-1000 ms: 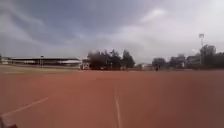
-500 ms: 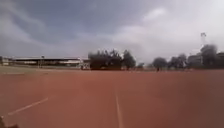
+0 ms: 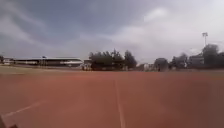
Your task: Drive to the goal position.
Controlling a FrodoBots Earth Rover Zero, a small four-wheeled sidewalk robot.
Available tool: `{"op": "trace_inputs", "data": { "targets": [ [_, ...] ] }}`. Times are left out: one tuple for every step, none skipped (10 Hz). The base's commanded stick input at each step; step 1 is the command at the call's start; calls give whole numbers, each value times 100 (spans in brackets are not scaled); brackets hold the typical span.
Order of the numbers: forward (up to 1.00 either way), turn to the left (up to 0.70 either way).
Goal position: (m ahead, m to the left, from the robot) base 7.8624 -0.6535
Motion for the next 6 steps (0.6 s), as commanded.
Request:
{"op": "trace_inputs", "data": {
  "targets": [
    [70, 0],
    [70, 0],
    [70, 0],
    [70, 0],
    [70, 0],
    [70, 0]
  ]
}}
